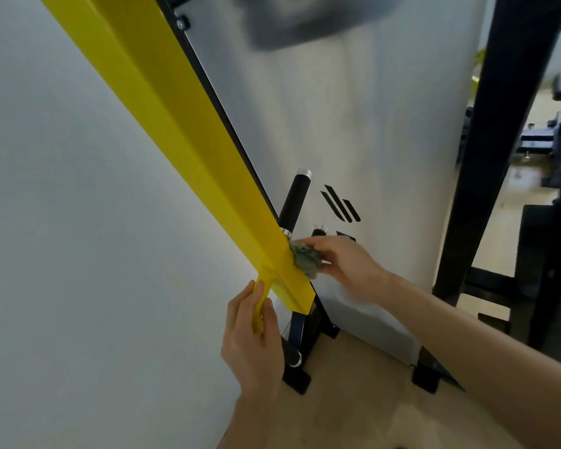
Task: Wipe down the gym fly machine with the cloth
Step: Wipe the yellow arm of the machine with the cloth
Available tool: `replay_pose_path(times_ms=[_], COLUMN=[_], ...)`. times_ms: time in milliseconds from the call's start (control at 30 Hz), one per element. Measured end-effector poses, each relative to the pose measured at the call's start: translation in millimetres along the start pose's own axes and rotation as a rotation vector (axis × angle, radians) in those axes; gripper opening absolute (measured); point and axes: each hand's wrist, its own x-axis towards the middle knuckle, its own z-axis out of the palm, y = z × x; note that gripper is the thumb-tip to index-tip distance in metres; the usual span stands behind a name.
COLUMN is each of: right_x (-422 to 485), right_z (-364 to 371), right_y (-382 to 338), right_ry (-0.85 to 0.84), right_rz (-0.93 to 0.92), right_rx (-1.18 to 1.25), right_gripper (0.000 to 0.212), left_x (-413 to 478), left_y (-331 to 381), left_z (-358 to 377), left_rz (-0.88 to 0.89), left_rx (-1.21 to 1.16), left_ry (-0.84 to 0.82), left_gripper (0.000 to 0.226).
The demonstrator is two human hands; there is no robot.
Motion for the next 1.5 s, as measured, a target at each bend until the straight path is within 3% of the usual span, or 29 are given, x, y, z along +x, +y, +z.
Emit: replay_pose_path(times_ms=[233, 467, 667, 933, 1167, 1367, 1500], right_x=[-12.1, -28.7, -35.4, -50.6, -59.2, -57.4, -52.0], right_z=[9.8, 4.2, 17.3, 43.5, 63.5, 68.8, 67.5], right_y=[31.7, 76.0, 72.2, 59.9, 72.4, 61.5, 56.0], right_ry=[0.074, 0.17, 0.178, 0.187, 0.207, 0.207, 0.192], right_rz=[-0.17, 0.071, 0.228, 0.152, 0.287, 0.299, 0.219], right_rx=[0.004, -0.039, 0.281, 0.392, 0.571, 0.666, 0.619], right_gripper=[0.029, 0.027, 0.025, 0.031, 0.027, 0.017, 0.014], left_x=[3.0, -1.2, -3.8, -3.7, -3.4, -4.4, 0.5], left_y=[2.7, -0.3, -4.9, -6.0, -7.5, -17.7, -17.6], left_z=[-1.4, -5.4, -6.5, -7.5, -9.2, -12.2, -4.1], left_rz=[-0.028, 0.009, 0.011, 0.028, 0.032, 0.141, 0.127], left_rx=[-0.052, -0.047, -0.072, -0.1, -0.125, -0.098, -0.055], left_ry=[-0.015, -0.003, 0.02, 0.014, -0.035, -0.166, -0.109], left_gripper=[0.028, 0.03, 0.028, 0.03, 0.034, 0.066, 0.06])
